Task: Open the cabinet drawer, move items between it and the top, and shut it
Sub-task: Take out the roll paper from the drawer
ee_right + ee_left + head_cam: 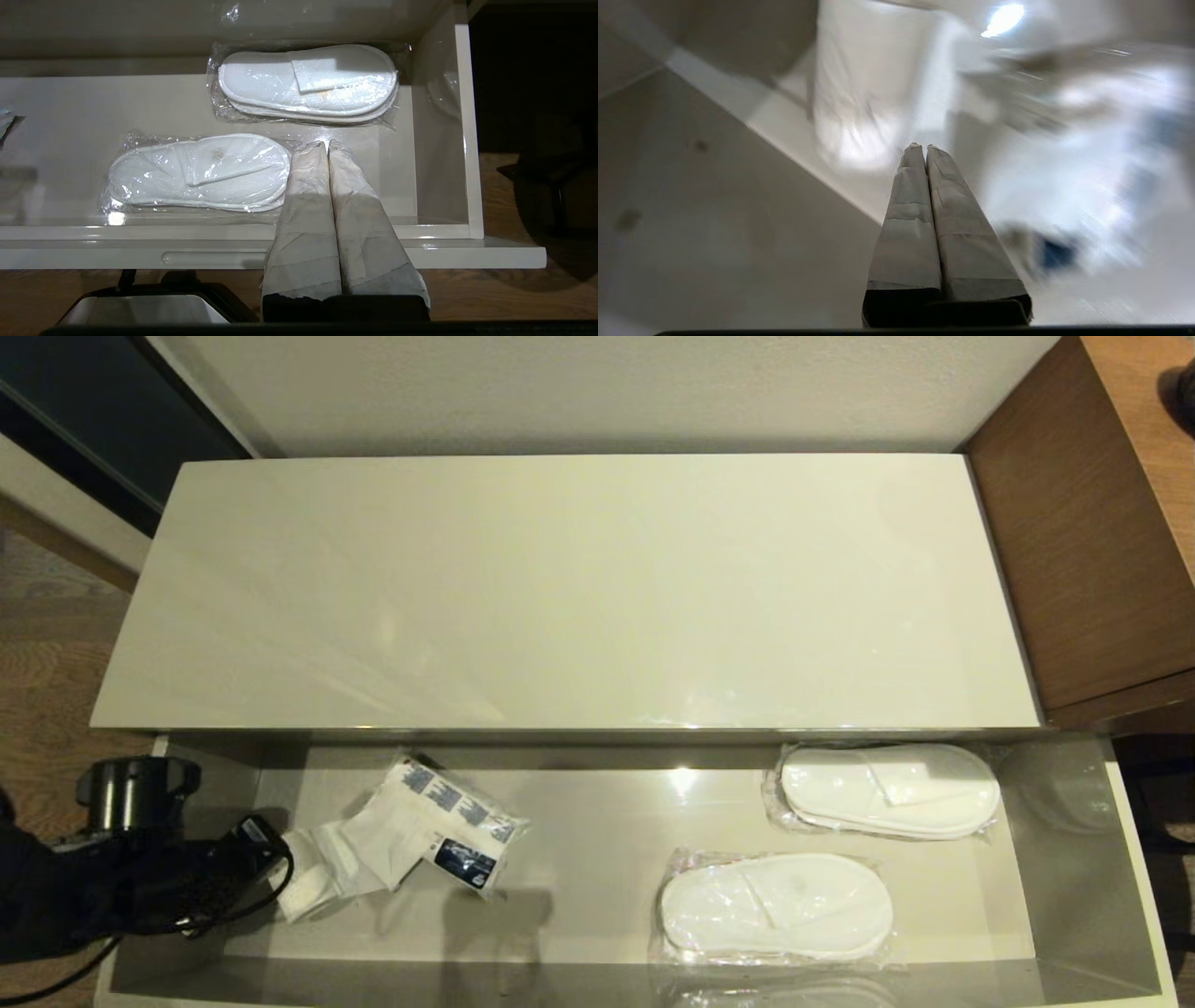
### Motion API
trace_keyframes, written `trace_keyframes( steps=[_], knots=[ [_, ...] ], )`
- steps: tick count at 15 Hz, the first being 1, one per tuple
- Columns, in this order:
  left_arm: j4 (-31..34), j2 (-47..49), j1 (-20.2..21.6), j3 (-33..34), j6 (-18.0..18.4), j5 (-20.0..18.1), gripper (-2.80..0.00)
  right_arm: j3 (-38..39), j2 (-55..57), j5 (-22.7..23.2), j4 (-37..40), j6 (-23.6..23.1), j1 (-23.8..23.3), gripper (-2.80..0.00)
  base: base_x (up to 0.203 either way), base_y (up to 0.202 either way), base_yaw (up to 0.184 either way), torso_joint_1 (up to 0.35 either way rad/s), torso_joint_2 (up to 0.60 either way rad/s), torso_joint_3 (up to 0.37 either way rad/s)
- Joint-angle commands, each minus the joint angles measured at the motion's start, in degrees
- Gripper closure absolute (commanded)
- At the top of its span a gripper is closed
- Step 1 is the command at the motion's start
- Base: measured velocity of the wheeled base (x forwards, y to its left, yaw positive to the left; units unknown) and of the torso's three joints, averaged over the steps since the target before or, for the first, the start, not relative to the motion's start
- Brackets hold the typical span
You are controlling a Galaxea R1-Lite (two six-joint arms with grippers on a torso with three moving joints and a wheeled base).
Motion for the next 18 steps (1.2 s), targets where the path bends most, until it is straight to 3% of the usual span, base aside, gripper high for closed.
trace_keyframes(
  steps=[1, 6, 10, 14, 18],
  knots=[
    [6.63, -15.41, -0.03, 0.34, -0.03, -1.06, 0.0, 0.01, 0.06, 0.01, 0.0, -0.04, 0.0, 0.0, 0.0, 0.0, 0.0, 0.0, 0.0, 0.0],
    [26.15, -34.09, -0.16, -1.82, 0.8, -4.25, 0.0, 0.01, 0.02, 0.01, 0.07, -0.04, 0.0, 0.0, 0.0, 0.0, 0.0, 0.0, 0.0, 0.0],
    [39.89, -41.41, -0.26, -10.37, 4.2, -5.28, 0.0, 0.01, 0.0, 0.01, 0.0, -0.04, 0.0, 0.0, 0.0, 0.0, 0.0, 0.0, 0.0, 0.0],
    [42.27, -42.28, -0.86, -14.38, 4.72, -8.73, 0.0, 0.01, 0.09, 0.01, 0.0, -0.04, 0.0, 0.0, 0.0, 0.0, 0.0, 0.0, 0.0, 0.0],
    [42.01, -36.31, -2.06, -20.32, 11.04, -10.27, 0.0, 0.01, 0.07, 0.01, 0.08, -0.04, 0.0, 0.0, 0.0, 0.0, 0.0, 0.0, 0.0, 0.0]
  ],
)
